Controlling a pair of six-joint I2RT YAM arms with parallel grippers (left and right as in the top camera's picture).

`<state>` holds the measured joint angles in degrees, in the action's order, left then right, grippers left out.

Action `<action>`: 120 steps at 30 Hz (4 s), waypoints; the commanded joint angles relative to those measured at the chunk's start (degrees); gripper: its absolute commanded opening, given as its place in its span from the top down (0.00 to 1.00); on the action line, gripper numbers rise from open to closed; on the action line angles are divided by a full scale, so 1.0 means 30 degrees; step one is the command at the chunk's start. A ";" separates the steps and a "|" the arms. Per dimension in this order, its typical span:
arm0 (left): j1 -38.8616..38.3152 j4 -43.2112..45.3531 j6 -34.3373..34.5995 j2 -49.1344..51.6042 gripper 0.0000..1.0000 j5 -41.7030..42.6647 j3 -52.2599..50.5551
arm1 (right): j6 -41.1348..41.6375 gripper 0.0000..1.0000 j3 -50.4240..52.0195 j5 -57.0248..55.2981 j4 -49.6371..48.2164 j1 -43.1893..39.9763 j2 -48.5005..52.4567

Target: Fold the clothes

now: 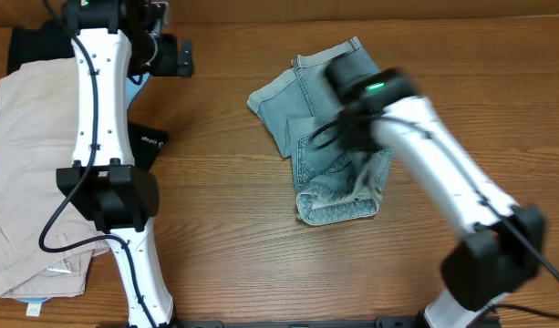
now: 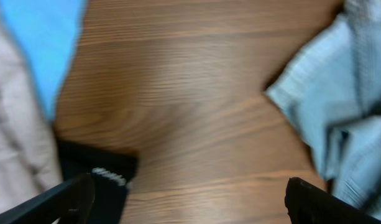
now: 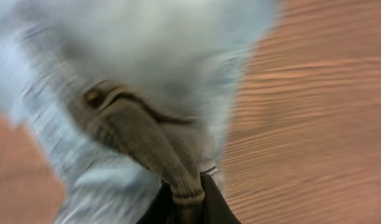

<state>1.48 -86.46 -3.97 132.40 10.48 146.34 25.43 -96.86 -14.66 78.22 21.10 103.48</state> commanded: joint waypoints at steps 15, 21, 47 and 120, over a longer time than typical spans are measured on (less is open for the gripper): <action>-0.7300 -0.3359 -0.7766 0.0168 0.00 0.8750 -0.0015 | -0.3563 0.96 -0.0590 0.7140 -0.1486 -1.3056 -0.1880; -1.1140 -0.1894 -0.6972 0.1035 0.00 0.4983 -0.0015 | -0.3563 0.96 -0.0590 0.6921 -0.2528 -1.4513 -0.1770; -1.1373 0.4109 -0.0102 0.6404 0.11 0.0415 -0.0015 | -0.4080 0.96 -0.0590 0.8641 -0.4779 -1.8819 0.1071; -0.1348 -0.2543 -0.5246 0.6171 0.20 -0.4728 0.3993 | -0.4758 0.92 -0.0597 0.7322 -0.4262 -1.3595 0.1056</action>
<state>-2.24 -91.64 -18.48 153.64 -6.94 152.99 10.48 -97.45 12.80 68.03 -18.37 107.11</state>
